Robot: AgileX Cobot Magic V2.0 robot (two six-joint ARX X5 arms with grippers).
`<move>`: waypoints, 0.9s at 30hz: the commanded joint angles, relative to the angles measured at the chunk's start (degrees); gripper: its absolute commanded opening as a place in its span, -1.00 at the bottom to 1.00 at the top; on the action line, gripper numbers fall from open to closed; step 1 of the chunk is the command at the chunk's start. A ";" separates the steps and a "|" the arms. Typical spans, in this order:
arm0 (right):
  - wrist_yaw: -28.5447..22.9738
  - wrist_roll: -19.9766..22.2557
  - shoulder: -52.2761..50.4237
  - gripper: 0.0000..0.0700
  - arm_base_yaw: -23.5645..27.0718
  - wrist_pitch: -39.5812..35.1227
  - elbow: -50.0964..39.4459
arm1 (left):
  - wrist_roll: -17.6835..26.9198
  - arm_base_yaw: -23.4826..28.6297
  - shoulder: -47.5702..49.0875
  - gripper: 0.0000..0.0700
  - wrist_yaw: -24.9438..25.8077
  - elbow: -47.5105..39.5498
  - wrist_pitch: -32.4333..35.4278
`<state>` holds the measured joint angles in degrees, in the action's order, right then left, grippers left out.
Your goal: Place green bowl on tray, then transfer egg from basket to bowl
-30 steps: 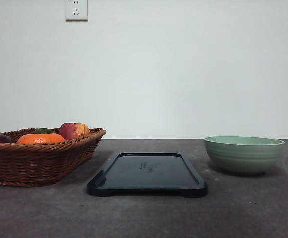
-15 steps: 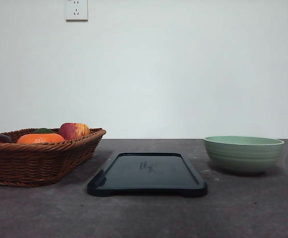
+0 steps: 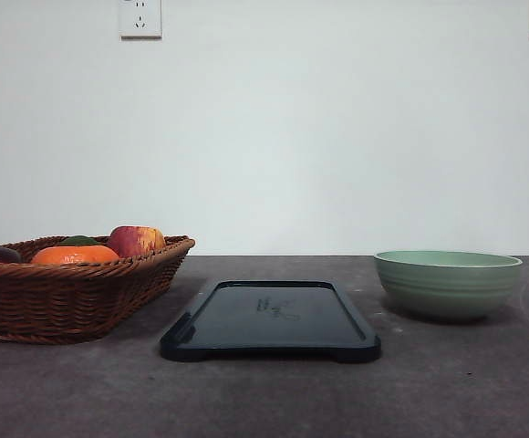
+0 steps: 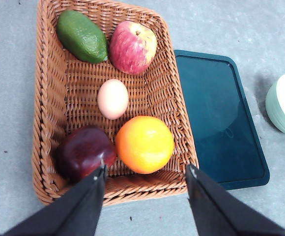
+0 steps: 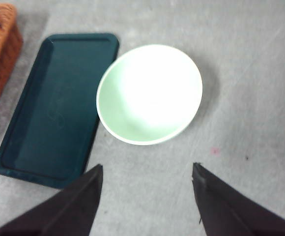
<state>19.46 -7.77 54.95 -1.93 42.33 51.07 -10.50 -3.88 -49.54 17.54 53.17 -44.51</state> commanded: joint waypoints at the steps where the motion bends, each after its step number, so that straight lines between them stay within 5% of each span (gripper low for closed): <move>1: -0.07 -0.81 3.74 0.03 -0.20 1.53 3.10 | 0.59 0.02 -0.26 0.04 0.28 1.16 0.70; 14: -3.61 1.48 26.49 0.03 -0.18 4.39 17.37 | 0.55 0.02 -0.26 0.05 0.31 1.16 0.82; 27: -4.92 3.78 40.56 0.03 -0.20 2.03 21.07 | 0.44 0.02 -0.26 0.05 0.31 1.16 1.02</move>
<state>14.74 -4.71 94.25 -1.93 44.81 70.91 -10.50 -3.88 -49.54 17.54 53.17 -44.27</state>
